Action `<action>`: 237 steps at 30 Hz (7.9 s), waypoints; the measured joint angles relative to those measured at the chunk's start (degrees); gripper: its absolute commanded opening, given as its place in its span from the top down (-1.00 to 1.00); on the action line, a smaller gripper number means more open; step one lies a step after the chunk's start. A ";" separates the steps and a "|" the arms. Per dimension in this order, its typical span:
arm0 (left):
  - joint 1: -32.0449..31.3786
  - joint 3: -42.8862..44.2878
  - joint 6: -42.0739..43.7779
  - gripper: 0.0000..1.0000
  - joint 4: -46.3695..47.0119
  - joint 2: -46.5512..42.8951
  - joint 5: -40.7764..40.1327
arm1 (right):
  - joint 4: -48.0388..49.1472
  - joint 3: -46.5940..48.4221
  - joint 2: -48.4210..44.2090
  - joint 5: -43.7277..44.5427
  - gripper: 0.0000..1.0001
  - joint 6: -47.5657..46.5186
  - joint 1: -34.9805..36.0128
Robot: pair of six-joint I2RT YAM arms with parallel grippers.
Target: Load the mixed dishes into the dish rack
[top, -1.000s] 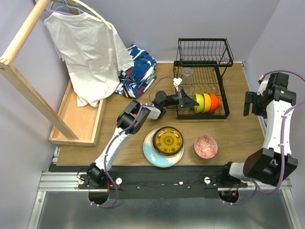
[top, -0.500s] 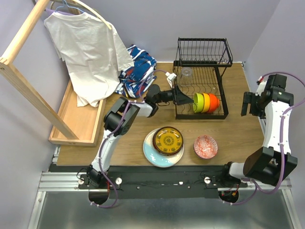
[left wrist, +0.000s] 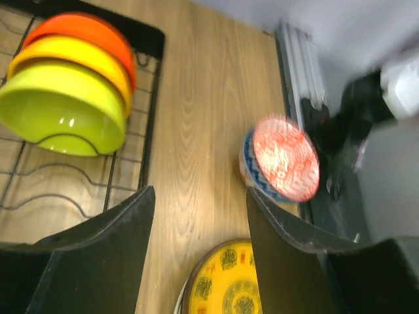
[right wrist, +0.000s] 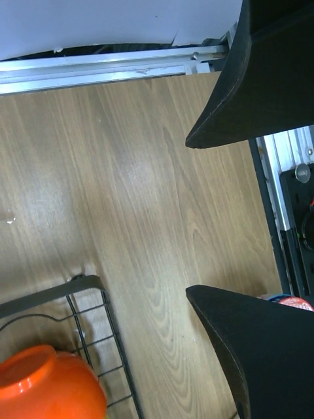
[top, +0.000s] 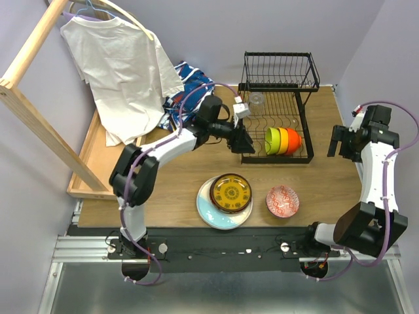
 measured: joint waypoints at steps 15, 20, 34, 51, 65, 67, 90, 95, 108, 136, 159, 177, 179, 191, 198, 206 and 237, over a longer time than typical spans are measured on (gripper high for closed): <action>-25.42 11.56 54.36 -0.31 -54.07 -6.16 -20.11 | -3.08 5.60 7.67 -9.33 -0.78 -1.81 -4.26; -30.38 17.81 57.35 -0.29 -56.89 0.02 -28.55 | -4.26 4.63 9.64 -15.30 -0.80 -1.36 -5.20; -32.65 31.74 60.87 -0.09 -66.23 15.19 -30.91 | -4.39 3.41 3.72 -17.88 -0.81 -2.75 -5.16; -33.03 34.23 61.18 0.14 -67.73 19.69 -30.03 | -4.35 0.33 1.49 -17.81 -0.82 -2.69 -5.16; -33.83 39.43 58.71 0.20 -69.48 22.14 -27.71 | -4.37 0.35 1.60 -17.81 -0.82 -2.91 -5.16; -33.83 39.45 57.57 0.25 -69.53 22.14 -26.97 | -4.35 0.35 1.62 -17.81 -0.82 -2.91 -5.16; -34.12 40.50 47.39 1.00 -65.48 21.55 -22.73 | -4.35 0.35 1.97 -17.86 -0.82 -2.25 -5.16; -33.18 40.48 45.94 1.00 -65.37 20.06 -21.68 | -4.35 0.35 1.97 -17.86 -0.82 -1.84 -5.16; -26.69 39.76 39.67 1.00 -65.70 14.69 -16.48 | -4.35 3.65 4.09 -17.81 -0.81 -1.38 -5.16; 4.31 19.17 -33.90 1.00 15.06 10.67 1.49 | -6.97 12.24 12.63 -10.40 -0.81 -6.84 -5.16; 6.25 1.66 -63.39 1.00 45.35 14.25 -8.59 | -9.35 9.97 13.42 -5.44 -0.81 -7.37 -5.16; 0.33 5.99 -65.40 1.00 40.13 17.79 -21.99 | -9.49 9.29 13.09 -4.09 -0.81 -7.41 -5.16; 0.42 5.86 -65.81 1.00 40.68 17.79 -22.03 | -9.49 8.48 12.63 -4.07 -0.81 -7.41 -5.16; 4.04 2.60 -66.84 1.00 42.73 16.81 -22.03 | -9.33 6.32 11.50 -4.04 -0.81 -7.39 -5.16; 3.74 1.88 -66.36 1.00 41.46 17.09 -22.38 | -9.29 6.29 11.47 -4.00 -0.81 -7.37 -5.16; 2.10 2.60 -65.05 1.00 40.19 20.35 -22.43 | -9.25 5.16 11.04 -3.58 -0.81 -7.39 -5.16; -2.64 -0.90 -75.89 1.00 41.11 21.44 -29.44 | -9.27 3.15 9.81 -2.71 -0.81 -7.39 -5.16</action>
